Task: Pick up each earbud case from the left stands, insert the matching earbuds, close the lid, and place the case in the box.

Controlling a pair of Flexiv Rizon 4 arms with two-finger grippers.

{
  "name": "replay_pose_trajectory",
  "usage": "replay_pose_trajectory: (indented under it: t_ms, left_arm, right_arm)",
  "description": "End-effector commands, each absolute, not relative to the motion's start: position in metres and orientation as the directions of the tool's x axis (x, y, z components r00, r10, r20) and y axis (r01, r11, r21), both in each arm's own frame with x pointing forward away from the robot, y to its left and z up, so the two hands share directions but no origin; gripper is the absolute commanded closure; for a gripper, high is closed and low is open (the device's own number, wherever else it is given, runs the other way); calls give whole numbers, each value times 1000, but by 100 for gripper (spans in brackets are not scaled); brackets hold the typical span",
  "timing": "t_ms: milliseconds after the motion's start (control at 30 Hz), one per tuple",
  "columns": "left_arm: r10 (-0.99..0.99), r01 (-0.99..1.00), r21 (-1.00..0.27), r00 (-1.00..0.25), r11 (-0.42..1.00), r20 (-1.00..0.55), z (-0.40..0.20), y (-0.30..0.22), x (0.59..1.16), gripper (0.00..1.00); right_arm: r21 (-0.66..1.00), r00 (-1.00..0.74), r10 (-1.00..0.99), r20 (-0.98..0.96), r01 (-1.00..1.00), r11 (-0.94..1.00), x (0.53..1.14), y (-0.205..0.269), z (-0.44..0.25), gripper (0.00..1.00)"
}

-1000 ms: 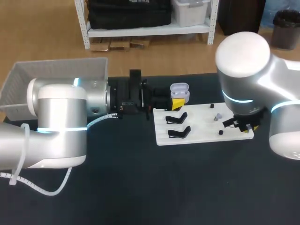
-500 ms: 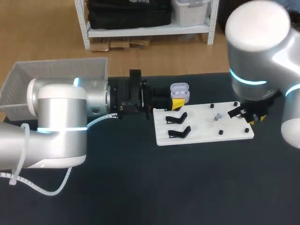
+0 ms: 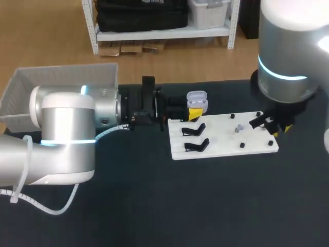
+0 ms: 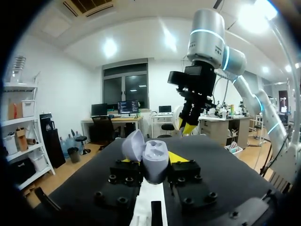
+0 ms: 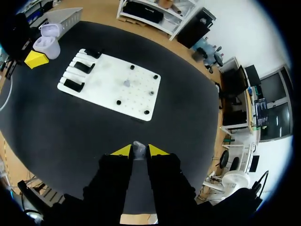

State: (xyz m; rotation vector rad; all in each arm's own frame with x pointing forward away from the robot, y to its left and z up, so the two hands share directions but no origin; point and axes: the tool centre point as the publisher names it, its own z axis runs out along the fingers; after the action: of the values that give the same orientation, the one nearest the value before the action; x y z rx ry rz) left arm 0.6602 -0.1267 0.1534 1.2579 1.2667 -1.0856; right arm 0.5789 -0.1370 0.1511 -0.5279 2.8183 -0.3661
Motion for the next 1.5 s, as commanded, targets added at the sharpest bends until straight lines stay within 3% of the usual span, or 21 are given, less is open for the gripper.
replay_pose_trajectory:
  t_ms: [33, 233, 333, 733, 1000, 1500]
  left_arm:
    - [86, 996, 58, 52, 63, -995, 152, -127, 659, 100]
    - [86, 996, 58, 52, 63, -995, 152, -127, 659, 100]
    - [86, 996, 58, 52, 63, -995, 152, -127, 659, 100]
    - [86, 996, 58, 52, 63, -995, 152, -127, 659, 100]
    - [86, 996, 58, 52, 63, -995, 152, -127, 659, 100]
    - [86, 996, 58, 52, 63, -995, 152, -127, 659, 100]
  right_arm:
    - [-293, -919, -340, -199, -275, 916, 579, -131, 153, 100]
    - [-402, -994, 101, -43, 110, 909, 584, -91, 162, 100]
    - [-402, -966, 249, -72, 256, 879, 578, -70, 169, 100]
    - [-371, -951, 287, -113, 308, 876, 579, -53, 176, 100]
    - [-163, -849, 510, -138, 527, 834, 617, -9, 221, 100]
    - [-173, -748, 648, -145, 664, 728, 630, 47, 229, 100]
